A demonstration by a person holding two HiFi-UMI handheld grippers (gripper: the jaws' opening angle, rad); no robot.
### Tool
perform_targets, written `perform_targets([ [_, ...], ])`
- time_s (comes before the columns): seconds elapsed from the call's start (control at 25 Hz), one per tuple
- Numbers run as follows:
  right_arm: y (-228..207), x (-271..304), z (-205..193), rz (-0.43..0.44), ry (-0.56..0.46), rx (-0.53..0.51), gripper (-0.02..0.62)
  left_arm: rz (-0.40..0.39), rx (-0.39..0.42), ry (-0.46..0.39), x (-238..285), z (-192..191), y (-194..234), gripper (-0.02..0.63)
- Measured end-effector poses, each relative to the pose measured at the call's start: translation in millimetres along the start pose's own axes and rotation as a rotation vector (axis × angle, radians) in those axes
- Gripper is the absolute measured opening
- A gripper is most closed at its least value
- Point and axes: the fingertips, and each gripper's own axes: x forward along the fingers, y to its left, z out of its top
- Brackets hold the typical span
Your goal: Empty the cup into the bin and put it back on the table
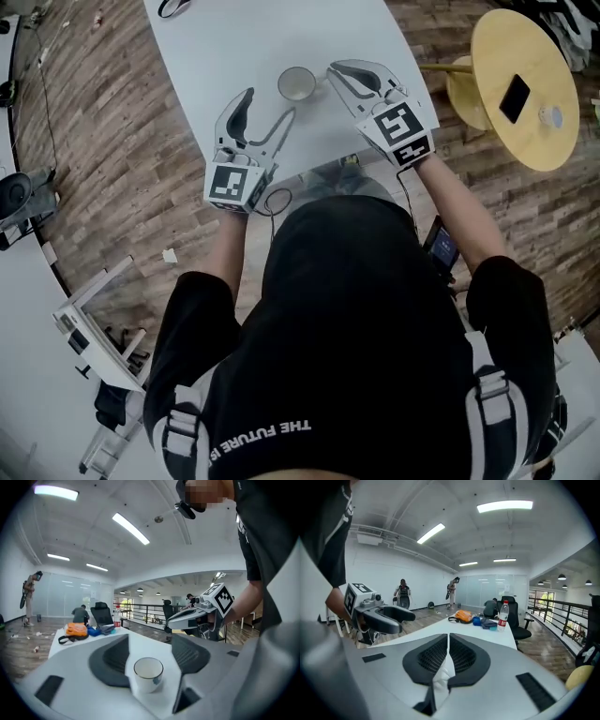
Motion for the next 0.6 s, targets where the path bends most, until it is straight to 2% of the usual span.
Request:
perform_targets([
  [0.08,1.8,-12.1,26.8,0.005,-0.064,0.033,0.017,0.037,-0.007,-0.043,-4.6,26.5,-5.6,0.034],
  [0.2,6.5,-21.9,55.5,0.019,-0.129,0.088,0.016,0.039,-0.054,-0.088,-4.9,54.9,-13.4,0.021],
  [0.28,13.6,-24.4,66.0,0.025,-0.15,0.102,0.015,0.044,-0.056,-0.103,-6.6,65.9,-16.0,0.021],
  [0.6,23.5,-28.4,78.6,0.015,-0.167,0.082,0.017,0.05,-0.07,-0.093,-14.8,71.6,-17.8,0.021],
])
